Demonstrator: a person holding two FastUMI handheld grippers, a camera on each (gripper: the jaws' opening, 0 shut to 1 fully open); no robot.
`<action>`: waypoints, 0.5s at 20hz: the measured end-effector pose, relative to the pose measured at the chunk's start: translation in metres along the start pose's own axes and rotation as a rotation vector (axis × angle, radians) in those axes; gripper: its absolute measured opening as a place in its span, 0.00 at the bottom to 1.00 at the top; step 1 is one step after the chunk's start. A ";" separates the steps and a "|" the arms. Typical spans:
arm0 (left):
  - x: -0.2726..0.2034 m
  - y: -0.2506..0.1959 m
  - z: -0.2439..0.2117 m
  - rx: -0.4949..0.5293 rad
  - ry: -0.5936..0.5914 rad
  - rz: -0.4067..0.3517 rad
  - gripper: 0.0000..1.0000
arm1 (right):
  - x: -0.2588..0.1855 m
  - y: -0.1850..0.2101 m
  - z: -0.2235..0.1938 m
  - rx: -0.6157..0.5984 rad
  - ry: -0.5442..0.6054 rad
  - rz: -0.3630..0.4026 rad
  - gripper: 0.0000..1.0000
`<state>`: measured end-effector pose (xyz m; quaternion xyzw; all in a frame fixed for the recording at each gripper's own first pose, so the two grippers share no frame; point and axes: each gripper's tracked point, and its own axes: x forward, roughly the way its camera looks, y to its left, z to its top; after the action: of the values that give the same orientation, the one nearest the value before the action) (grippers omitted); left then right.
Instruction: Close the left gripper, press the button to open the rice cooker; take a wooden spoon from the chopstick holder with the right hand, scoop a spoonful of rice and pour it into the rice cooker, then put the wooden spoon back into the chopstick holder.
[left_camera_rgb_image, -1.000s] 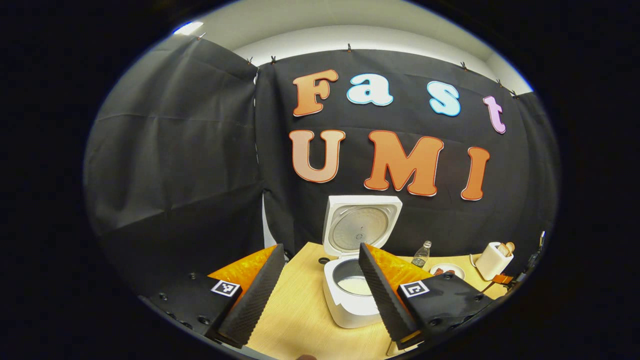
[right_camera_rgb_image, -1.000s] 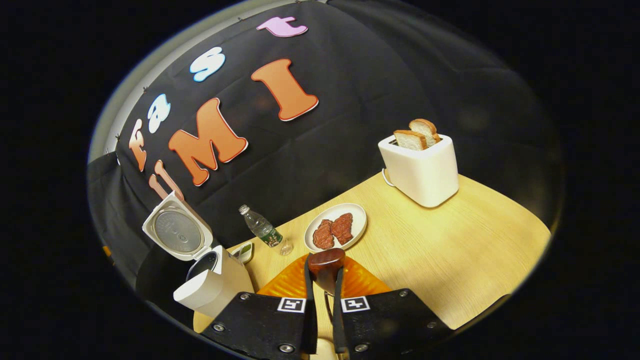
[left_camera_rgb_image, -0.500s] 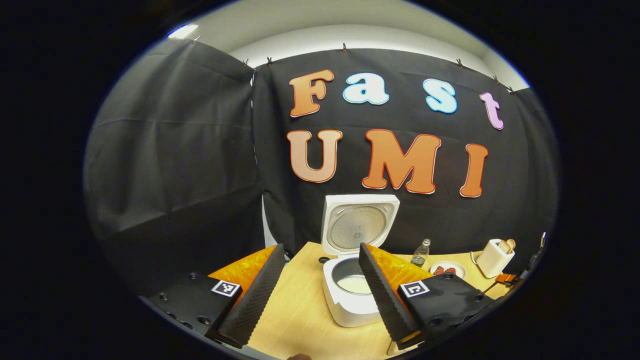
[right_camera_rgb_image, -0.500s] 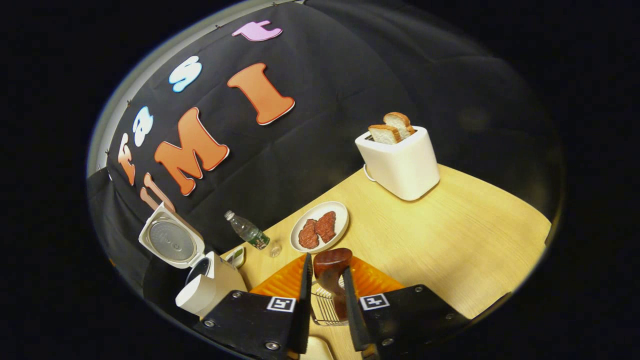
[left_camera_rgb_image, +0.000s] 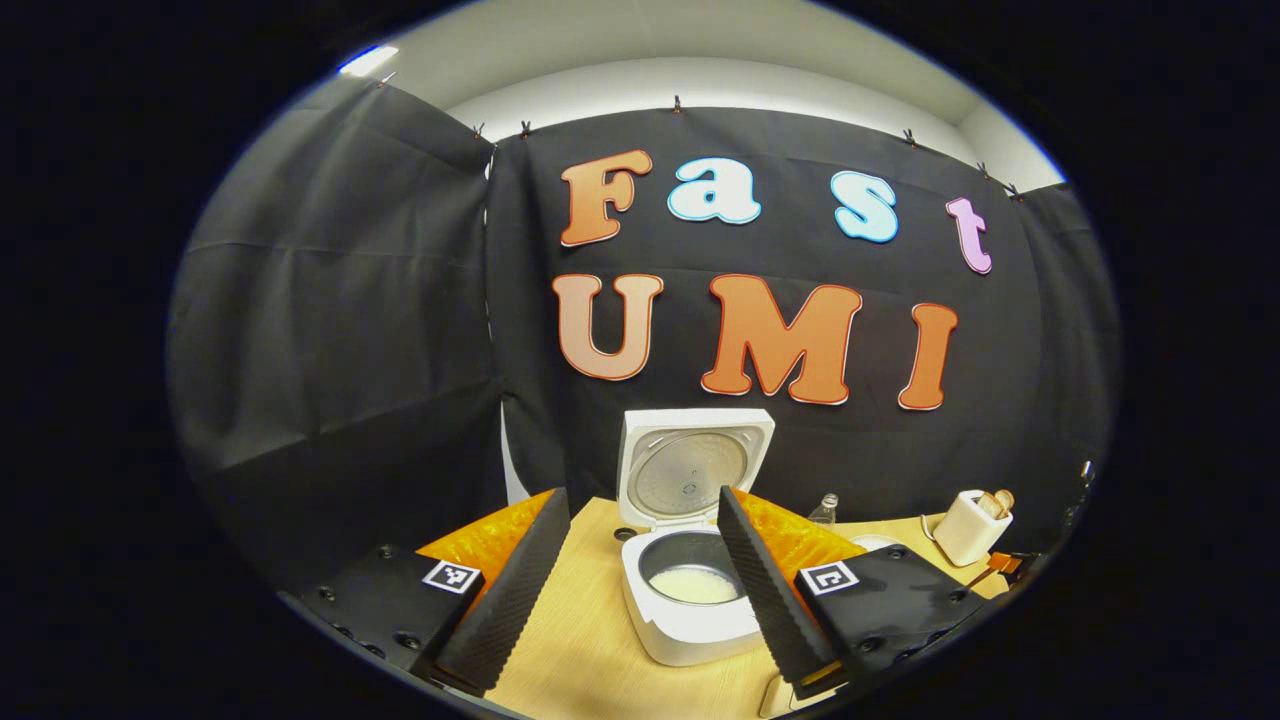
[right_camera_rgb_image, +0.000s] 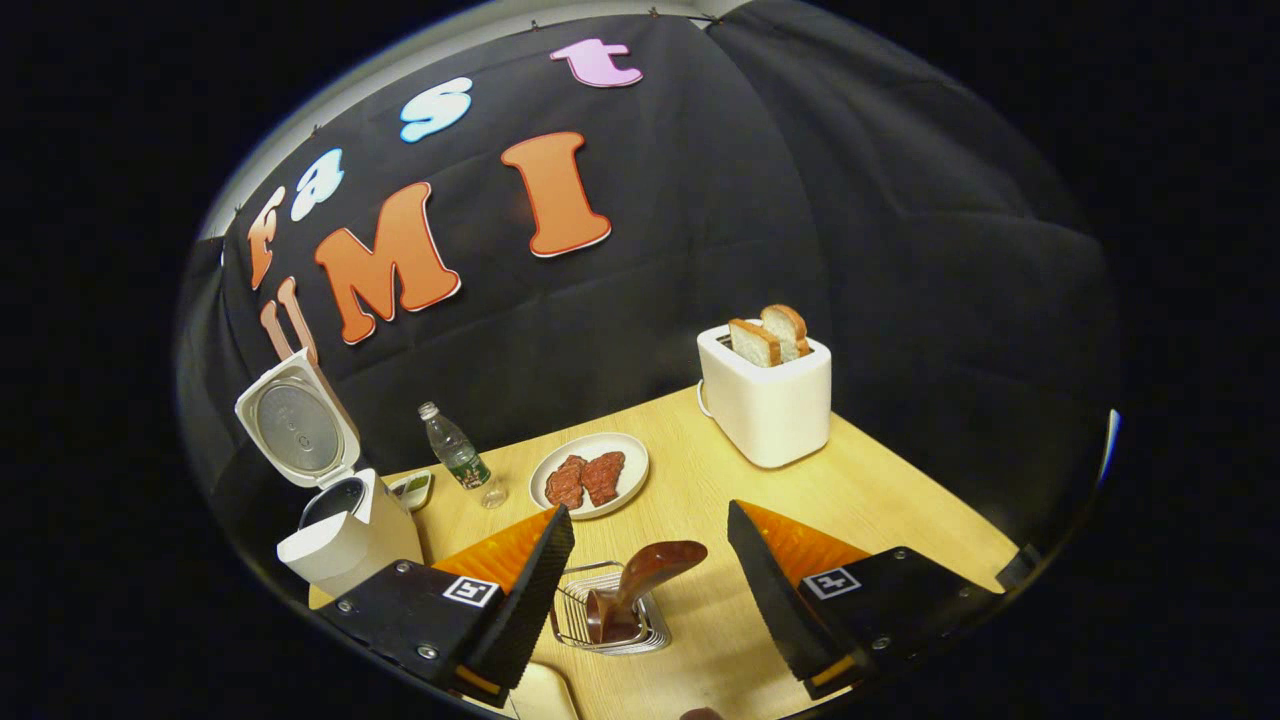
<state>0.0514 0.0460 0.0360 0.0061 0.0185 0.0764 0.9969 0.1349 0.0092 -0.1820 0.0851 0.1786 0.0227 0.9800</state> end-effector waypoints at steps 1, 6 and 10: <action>0.008 -0.004 0.005 0.002 0.000 -0.013 1.00 | -0.003 0.000 0.007 -0.002 -0.010 0.000 0.95; 0.072 -0.019 0.036 -0.018 -0.014 -0.036 1.00 | -0.015 0.007 0.022 -0.005 -0.037 0.018 0.95; 0.134 -0.032 0.074 -0.057 -0.043 -0.064 1.00 | -0.018 0.009 0.021 -0.028 -0.032 0.008 0.95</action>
<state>0.1917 0.0337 0.1046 -0.0211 -0.0050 0.0448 0.9988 0.1254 0.0130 -0.1554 0.0724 0.1624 0.0279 0.9837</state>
